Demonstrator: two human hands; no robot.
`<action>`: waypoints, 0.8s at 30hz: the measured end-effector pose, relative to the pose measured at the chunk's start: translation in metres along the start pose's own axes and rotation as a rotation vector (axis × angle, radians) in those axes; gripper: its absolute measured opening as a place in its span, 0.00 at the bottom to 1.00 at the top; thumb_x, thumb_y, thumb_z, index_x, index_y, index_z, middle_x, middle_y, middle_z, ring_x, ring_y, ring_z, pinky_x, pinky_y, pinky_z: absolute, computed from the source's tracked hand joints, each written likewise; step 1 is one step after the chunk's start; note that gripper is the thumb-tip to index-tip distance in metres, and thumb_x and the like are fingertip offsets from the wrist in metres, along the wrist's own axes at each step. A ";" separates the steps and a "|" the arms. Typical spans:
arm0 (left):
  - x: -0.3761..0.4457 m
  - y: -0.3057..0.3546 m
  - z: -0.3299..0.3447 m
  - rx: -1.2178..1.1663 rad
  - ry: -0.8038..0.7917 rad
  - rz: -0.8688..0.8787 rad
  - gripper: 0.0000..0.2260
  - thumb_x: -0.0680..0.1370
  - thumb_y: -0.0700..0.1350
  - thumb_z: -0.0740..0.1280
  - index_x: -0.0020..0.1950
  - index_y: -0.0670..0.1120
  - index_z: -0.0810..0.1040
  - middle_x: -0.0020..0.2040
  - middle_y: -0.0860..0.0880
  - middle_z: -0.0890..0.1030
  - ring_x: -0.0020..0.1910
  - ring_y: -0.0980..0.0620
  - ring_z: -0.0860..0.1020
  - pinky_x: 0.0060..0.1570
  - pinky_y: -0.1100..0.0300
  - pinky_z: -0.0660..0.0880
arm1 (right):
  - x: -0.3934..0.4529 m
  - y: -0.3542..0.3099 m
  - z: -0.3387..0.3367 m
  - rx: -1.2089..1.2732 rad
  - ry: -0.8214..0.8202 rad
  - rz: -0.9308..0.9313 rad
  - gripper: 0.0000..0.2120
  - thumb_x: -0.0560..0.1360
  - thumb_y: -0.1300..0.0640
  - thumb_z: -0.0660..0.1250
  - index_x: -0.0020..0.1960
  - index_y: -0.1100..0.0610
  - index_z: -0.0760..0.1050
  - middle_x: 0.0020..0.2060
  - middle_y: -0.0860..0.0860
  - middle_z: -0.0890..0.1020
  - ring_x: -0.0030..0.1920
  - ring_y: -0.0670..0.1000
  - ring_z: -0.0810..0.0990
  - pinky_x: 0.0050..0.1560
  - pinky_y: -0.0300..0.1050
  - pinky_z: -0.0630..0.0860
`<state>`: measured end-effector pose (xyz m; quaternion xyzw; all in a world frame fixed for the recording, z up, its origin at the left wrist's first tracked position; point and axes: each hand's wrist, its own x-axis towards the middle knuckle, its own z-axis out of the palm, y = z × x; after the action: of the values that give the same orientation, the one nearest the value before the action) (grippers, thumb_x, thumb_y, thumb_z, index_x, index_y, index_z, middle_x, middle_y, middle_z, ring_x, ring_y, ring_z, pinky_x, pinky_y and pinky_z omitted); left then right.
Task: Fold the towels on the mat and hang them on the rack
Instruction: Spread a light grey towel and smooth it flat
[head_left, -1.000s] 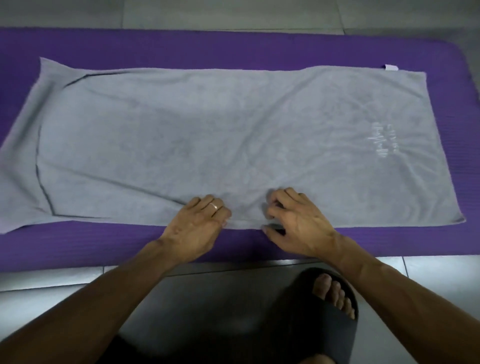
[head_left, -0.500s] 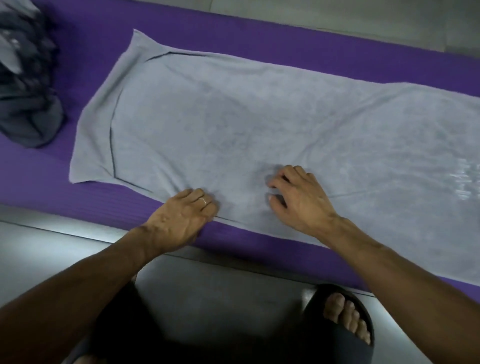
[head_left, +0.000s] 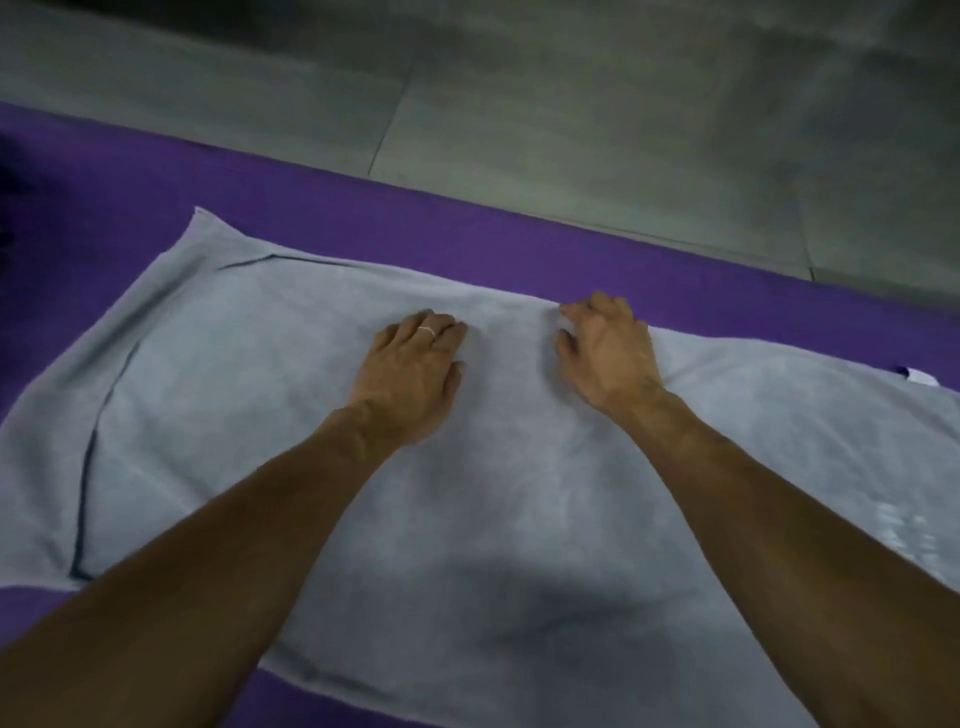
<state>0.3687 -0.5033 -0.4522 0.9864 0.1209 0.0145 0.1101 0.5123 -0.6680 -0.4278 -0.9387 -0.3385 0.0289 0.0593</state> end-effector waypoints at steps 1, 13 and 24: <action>0.016 -0.002 0.003 -0.004 0.003 -0.010 0.22 0.81 0.48 0.55 0.74 0.44 0.67 0.72 0.45 0.70 0.73 0.43 0.64 0.70 0.48 0.59 | 0.009 0.004 0.002 -0.029 -0.016 0.037 0.19 0.80 0.54 0.57 0.70 0.56 0.69 0.63 0.56 0.73 0.63 0.59 0.69 0.59 0.54 0.66; 0.087 -0.026 -0.003 0.216 0.112 0.029 0.10 0.73 0.37 0.66 0.53 0.41 0.75 0.48 0.40 0.79 0.49 0.38 0.77 0.61 0.44 0.64 | 0.050 0.013 0.008 -0.021 0.050 0.063 0.11 0.75 0.58 0.62 0.56 0.55 0.75 0.53 0.53 0.77 0.57 0.56 0.71 0.53 0.51 0.63; 0.070 -0.073 -0.011 0.309 -0.266 0.074 0.33 0.76 0.67 0.35 0.79 0.55 0.44 0.80 0.50 0.52 0.78 0.46 0.51 0.73 0.39 0.44 | 0.011 -0.025 0.045 -0.038 -0.235 0.052 0.35 0.79 0.36 0.41 0.79 0.54 0.43 0.78 0.55 0.42 0.78 0.59 0.39 0.74 0.63 0.38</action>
<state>0.4184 -0.4147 -0.4580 0.9886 0.0699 -0.1306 -0.0281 0.5013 -0.6377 -0.4688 -0.9382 -0.3191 0.1337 0.0007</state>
